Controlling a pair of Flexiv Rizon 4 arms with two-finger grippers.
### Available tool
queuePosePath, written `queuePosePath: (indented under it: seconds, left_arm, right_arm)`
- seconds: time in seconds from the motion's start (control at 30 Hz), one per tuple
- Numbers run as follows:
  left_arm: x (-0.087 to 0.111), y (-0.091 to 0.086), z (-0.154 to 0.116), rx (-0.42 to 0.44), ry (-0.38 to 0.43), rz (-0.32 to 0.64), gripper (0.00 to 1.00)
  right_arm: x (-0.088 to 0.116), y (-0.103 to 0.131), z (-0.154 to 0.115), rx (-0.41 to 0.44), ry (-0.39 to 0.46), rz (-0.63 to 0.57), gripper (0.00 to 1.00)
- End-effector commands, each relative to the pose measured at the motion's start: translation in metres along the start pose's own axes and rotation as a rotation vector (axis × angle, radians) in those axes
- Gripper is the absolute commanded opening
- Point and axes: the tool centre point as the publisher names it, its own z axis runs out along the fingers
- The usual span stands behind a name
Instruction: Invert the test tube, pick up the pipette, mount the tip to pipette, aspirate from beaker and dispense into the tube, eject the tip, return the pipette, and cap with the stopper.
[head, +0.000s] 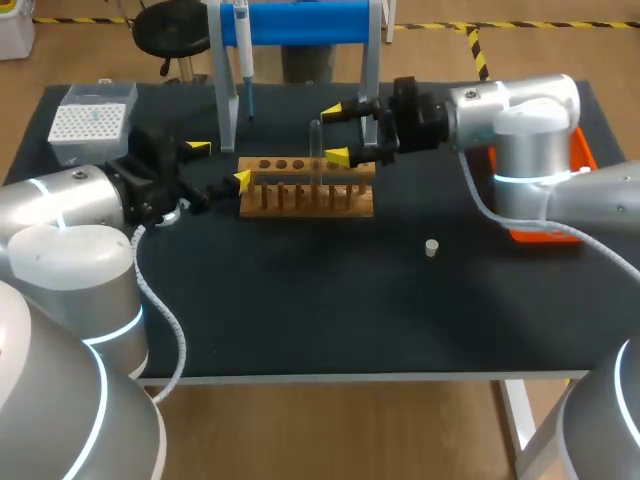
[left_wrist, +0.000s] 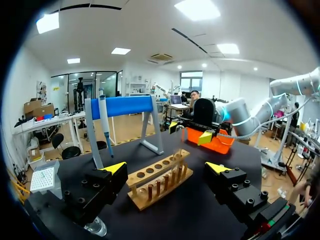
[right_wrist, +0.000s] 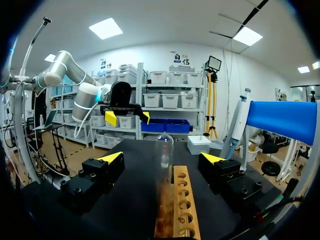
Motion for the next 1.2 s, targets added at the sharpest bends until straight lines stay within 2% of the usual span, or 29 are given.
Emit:
queuePosePath:
  seconds: [0.03,0.33,0.7,0.77,0.83,0.87,0.93,1.03,1.13,1.17,1.2]
  left_arm:
    - [0.0,0.002,-0.001,0.007,0.001,0.0,1.0]
    - [0.0,0.002,-0.001,0.007,0.001,0.0,1.0]
    - [0.0,0.002,-0.001,0.007,0.001,0.0,1.0]
    - [0.0,0.002,-0.001,0.007,0.001,0.0,1.0]
    - [0.0,0.002,-0.001,0.007,0.001,0.0,1.0]
    - [0.0,0.002,-0.001,0.007,0.001,0.0,1.0]
    - [0.0,0.002,-0.001,0.007,0.001,0.0,1.0]
    - [0.0,0.002,-0.001,0.007,0.001,0.0,1.0]
    - [0.0,0.002,-0.001,0.007,0.001,0.0,1.0]
    - [0.0,0.002,-0.001,0.007,0.001,0.0,1.0]
    - [0.0,0.002,-0.001,0.007,0.001,0.0,1.0]
  right_arm:
    - [-0.003,-0.004,0.011,0.0,-0.005,0.002,1.0]
    - [-0.003,-0.009,0.024,-0.006,-0.007,0.019,1.0]
    - [-0.004,-0.011,0.026,-0.029,-0.001,0.03,0.99]
    - [-0.004,-0.011,0.026,-0.033,0.001,0.03,0.89]
    - [-0.004,-0.01,0.026,-0.039,0.004,0.03,0.7]
    - [-0.004,-0.01,0.026,-0.041,0.004,0.031,0.68]
    - [-0.004,-0.01,0.027,-0.045,0.004,0.034,0.53]
    - [-0.005,-0.009,0.027,-0.059,0.008,0.047,0.47]
    - [-0.005,-0.008,0.027,-0.06,0.008,0.046,0.35]
    - [-0.005,-0.008,0.027,-0.061,0.008,0.045,0.27]
    - [-0.005,-0.008,0.027,-0.061,0.009,0.044,0.22]
